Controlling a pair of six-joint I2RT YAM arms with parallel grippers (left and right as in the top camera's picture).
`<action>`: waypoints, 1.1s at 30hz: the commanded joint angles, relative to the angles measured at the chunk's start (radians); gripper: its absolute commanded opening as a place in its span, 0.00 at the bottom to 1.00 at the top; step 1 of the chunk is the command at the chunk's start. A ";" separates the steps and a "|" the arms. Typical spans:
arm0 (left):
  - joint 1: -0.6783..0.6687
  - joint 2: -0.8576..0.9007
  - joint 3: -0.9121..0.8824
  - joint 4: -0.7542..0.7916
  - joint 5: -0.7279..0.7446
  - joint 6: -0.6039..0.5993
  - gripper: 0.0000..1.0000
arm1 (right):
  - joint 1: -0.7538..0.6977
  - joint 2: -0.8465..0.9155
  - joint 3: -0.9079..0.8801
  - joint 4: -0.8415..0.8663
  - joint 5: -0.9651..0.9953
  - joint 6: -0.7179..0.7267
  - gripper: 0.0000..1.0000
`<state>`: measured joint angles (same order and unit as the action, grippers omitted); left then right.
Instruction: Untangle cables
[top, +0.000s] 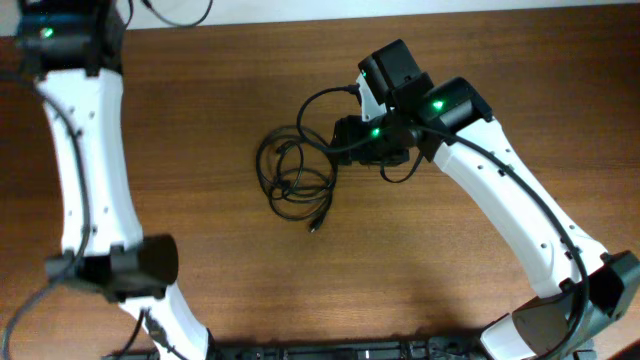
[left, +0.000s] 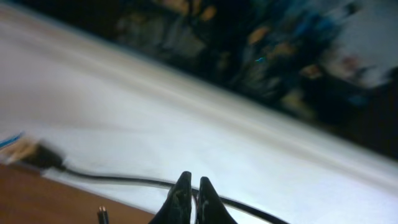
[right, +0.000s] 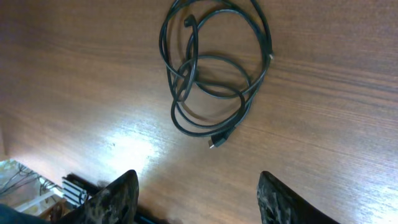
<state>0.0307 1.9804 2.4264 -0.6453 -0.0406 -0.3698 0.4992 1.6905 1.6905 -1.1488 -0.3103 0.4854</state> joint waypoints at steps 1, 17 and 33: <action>0.087 0.152 0.002 0.066 -0.227 0.073 0.00 | 0.006 0.007 0.002 -0.021 0.020 -0.011 0.59; 0.404 0.455 0.002 -0.342 -0.434 0.114 1.00 | 0.006 0.007 0.001 -0.031 0.105 -0.011 0.72; 0.686 0.505 0.003 -0.395 0.898 0.056 0.99 | 0.006 0.007 0.001 -0.045 0.105 -0.010 0.72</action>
<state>0.7418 2.4802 2.4199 -0.9463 1.0424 -0.2249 0.4992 1.6905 1.6905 -1.1934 -0.2207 0.4755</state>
